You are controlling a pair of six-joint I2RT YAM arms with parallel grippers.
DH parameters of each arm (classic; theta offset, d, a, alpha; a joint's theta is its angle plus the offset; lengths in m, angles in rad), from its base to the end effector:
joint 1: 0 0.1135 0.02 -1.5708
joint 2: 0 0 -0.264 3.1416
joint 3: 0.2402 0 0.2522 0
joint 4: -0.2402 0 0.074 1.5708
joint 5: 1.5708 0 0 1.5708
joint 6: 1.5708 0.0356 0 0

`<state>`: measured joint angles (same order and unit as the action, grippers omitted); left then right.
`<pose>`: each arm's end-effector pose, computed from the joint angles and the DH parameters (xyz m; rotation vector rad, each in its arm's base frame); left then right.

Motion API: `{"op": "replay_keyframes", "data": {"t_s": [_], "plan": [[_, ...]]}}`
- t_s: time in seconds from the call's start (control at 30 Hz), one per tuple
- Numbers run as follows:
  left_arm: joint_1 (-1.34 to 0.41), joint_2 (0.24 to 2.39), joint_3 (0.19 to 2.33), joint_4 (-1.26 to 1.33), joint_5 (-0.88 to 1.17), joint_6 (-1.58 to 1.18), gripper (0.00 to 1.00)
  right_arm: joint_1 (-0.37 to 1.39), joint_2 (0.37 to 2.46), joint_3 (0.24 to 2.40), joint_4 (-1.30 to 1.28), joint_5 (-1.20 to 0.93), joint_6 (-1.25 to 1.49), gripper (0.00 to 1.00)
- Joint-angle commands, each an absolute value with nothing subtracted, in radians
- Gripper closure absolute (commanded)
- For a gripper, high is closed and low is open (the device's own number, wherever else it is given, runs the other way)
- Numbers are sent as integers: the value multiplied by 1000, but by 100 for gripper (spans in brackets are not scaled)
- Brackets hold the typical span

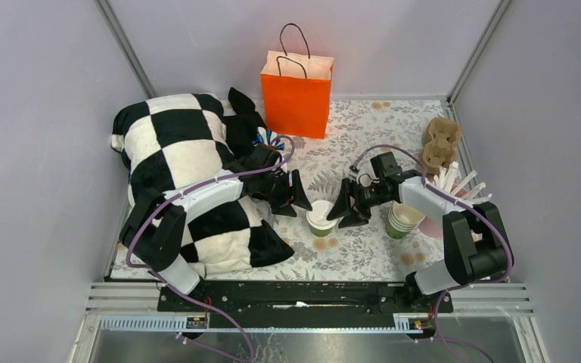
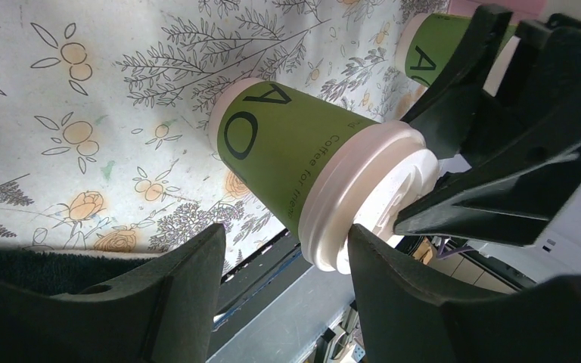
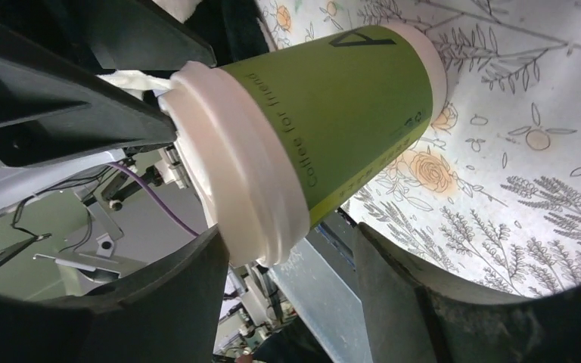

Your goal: Pack the takeout coffee

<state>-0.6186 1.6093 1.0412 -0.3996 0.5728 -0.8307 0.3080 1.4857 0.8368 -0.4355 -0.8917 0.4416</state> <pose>0.2559 -0.2058 0.2105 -0.0416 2.8276 -1.2016 0.2527 0.1095 0.1911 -0.1376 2.6837 1.4292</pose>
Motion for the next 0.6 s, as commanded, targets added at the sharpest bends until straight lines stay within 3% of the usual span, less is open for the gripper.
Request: {"op": "replay_keyframes", "data": {"t_s": [0.0,0.07,0.2,0.33,0.57], "plan": [[-626,1604,1055,-425,535,-808,37,313,1480,813,-424,-870,424,37],[-626,1606,1057,-424,538,-808,37,313,1479,850,-467,-842,408,38],[-627,1605,1063,-427,539,-808,37,312,1405,935,-549,-814,414,26],[-629,1603,1060,-427,534,-808,37,300,1332,973,-636,-753,423,23],[-630,1602,1061,-428,537,-808,37,287,1280,922,-666,-666,443,54]]}}
